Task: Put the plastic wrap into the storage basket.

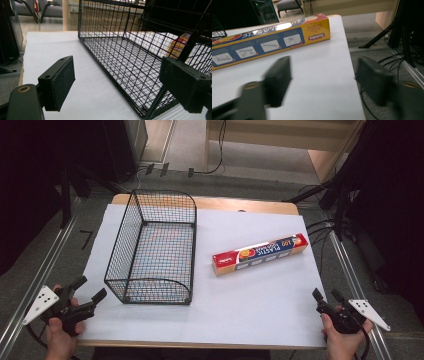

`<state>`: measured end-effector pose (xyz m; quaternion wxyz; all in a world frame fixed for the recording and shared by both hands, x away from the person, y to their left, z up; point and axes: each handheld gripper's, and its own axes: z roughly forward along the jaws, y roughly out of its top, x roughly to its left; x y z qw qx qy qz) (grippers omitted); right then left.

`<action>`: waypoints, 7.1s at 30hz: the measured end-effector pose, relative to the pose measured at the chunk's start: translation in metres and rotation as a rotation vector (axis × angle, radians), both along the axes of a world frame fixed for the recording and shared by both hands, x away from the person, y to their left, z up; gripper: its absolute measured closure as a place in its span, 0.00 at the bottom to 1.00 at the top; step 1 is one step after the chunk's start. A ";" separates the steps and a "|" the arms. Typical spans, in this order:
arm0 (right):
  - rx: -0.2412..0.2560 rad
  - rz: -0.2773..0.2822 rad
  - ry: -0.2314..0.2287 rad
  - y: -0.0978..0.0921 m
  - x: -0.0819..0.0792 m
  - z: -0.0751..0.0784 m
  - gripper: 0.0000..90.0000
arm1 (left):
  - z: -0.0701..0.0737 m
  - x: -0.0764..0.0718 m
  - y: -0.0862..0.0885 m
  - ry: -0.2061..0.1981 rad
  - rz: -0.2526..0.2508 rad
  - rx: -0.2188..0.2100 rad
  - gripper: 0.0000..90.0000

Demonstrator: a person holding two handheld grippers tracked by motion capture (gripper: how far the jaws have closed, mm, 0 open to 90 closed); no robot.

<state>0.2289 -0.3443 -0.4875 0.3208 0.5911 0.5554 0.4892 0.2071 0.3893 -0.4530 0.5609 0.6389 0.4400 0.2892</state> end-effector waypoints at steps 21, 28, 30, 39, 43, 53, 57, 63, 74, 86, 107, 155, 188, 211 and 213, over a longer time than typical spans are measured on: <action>-0.018 0.229 0.004 0.074 0.011 0.021 1.00 | 0.000 0.000 -0.001 0.003 0.001 0.005 0.15; -0.021 0.350 0.026 0.131 0.025 0.023 1.00 | 0.000 0.000 -0.001 0.002 -0.001 0.006 0.15; -0.025 0.363 0.026 0.142 0.029 0.022 1.00 | 0.000 0.000 0.000 0.002 -0.001 0.005 0.15; -0.004 0.411 0.032 0.189 0.044 0.020 1.00 | 0.000 0.000 -0.001 0.002 -0.004 0.006 0.15; -0.016 0.427 0.034 0.218 0.050 0.019 1.00 | 0.000 0.000 -0.001 0.003 -0.003 0.006 0.15; -0.024 0.417 0.077 0.267 0.066 0.014 1.00 | 0.000 0.000 -0.002 0.002 -0.011 0.020 0.15; -0.053 0.401 0.098 0.282 0.071 0.013 1.00 | 0.000 0.000 -0.002 0.001 -0.012 0.020 0.15; -0.078 0.355 0.118 0.293 0.077 0.012 1.00 | 0.000 0.000 -0.002 0.001 -0.013 0.020 0.15; -0.126 0.304 0.089 0.286 0.067 0.012 1.00 | 0.000 0.000 -0.002 0.001 -0.014 0.020 0.15; -0.059 0.324 0.124 0.284 0.094 0.037 1.00 | 0.000 0.000 -0.004 0.003 -0.013 0.032 0.15; -0.196 0.283 0.300 0.312 0.149 0.048 1.00 | -0.001 0.000 -0.007 0.003 -0.025 0.061 0.15; -0.373 0.597 0.309 0.268 0.072 0.045 1.00 | -0.001 0.000 -0.010 0.007 -0.018 0.087 0.15; -0.326 0.531 0.227 0.219 0.020 0.044 1.00 | -0.001 0.000 -0.010 0.008 -0.016 0.087 0.15; -0.332 0.528 0.294 0.158 -0.019 0.047 1.00 | -0.001 0.000 -0.010 0.009 -0.014 0.090 0.15; -0.337 0.519 0.298 0.153 -0.021 0.047 1.00 | -0.001 0.000 -0.010 0.009 -0.013 0.088 0.15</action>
